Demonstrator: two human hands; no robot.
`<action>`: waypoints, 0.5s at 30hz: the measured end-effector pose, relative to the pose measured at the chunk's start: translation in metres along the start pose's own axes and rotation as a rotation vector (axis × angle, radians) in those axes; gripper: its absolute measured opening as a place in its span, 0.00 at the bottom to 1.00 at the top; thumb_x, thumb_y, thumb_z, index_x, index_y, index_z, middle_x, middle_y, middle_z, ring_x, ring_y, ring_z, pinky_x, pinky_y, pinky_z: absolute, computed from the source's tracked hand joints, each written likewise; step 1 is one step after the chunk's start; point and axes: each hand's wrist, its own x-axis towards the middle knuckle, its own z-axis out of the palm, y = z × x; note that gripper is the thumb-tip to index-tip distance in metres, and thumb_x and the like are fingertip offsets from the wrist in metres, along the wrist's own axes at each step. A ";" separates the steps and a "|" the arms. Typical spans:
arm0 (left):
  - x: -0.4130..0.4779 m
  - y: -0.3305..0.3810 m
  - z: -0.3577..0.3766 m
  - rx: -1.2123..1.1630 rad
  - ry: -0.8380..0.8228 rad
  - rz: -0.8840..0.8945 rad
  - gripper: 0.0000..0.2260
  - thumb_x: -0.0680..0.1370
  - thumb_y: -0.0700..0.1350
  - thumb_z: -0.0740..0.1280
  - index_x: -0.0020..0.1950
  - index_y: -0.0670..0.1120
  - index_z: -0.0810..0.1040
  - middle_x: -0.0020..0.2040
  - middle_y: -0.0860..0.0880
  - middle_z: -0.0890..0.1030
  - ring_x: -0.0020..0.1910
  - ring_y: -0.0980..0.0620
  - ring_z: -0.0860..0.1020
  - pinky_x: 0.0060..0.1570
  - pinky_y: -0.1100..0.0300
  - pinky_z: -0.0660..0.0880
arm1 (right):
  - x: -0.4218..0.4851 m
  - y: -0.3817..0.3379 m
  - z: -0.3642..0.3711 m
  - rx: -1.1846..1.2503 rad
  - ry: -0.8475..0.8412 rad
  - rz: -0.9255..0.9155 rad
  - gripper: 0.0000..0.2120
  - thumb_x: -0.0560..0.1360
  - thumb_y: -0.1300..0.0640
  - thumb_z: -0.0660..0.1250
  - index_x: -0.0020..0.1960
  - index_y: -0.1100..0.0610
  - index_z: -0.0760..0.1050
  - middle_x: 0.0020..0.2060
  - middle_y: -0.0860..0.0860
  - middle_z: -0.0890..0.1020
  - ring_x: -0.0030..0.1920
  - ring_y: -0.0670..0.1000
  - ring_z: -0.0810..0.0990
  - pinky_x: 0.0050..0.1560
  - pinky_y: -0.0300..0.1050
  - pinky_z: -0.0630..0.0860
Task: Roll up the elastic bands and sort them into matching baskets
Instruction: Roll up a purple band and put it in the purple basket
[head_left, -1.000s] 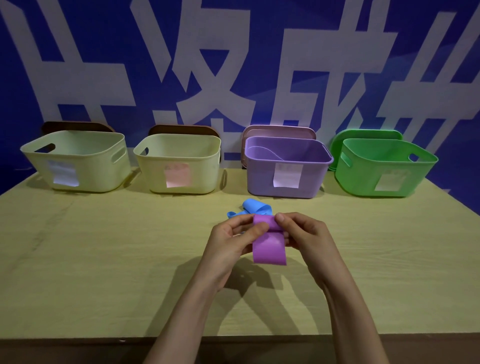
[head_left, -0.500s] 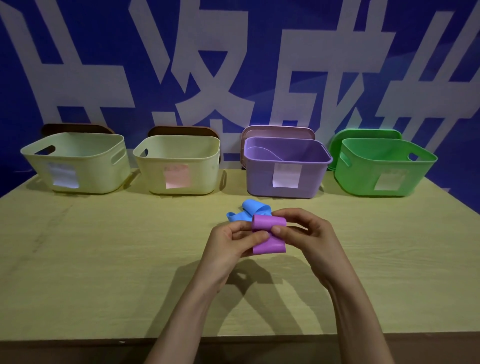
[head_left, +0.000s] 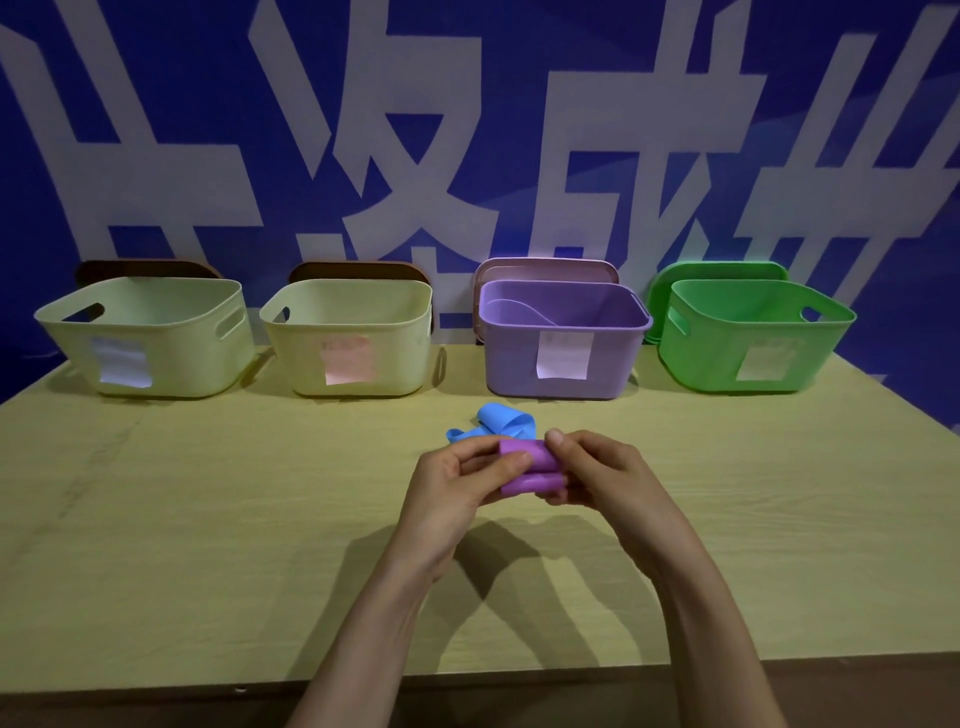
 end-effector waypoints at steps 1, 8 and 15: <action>0.001 -0.001 0.000 0.015 -0.001 -0.001 0.10 0.71 0.40 0.72 0.51 0.42 0.82 0.46 0.44 0.85 0.48 0.48 0.83 0.52 0.58 0.79 | 0.000 0.000 0.001 0.021 0.002 0.000 0.14 0.76 0.55 0.66 0.46 0.68 0.78 0.35 0.59 0.78 0.32 0.48 0.79 0.39 0.40 0.78; 0.001 0.004 -0.001 -0.060 -0.028 -0.056 0.10 0.75 0.41 0.69 0.55 0.39 0.79 0.50 0.41 0.83 0.47 0.48 0.83 0.48 0.58 0.80 | 0.002 0.001 0.004 0.092 0.019 -0.033 0.05 0.76 0.60 0.66 0.45 0.61 0.80 0.36 0.52 0.81 0.35 0.46 0.78 0.39 0.38 0.78; 0.006 0.009 -0.008 0.125 -0.074 -0.011 0.09 0.75 0.38 0.69 0.54 0.42 0.80 0.52 0.41 0.84 0.49 0.49 0.82 0.52 0.61 0.78 | 0.001 -0.005 0.002 -0.041 0.010 -0.150 0.12 0.72 0.64 0.72 0.52 0.52 0.82 0.46 0.51 0.85 0.44 0.52 0.81 0.52 0.47 0.78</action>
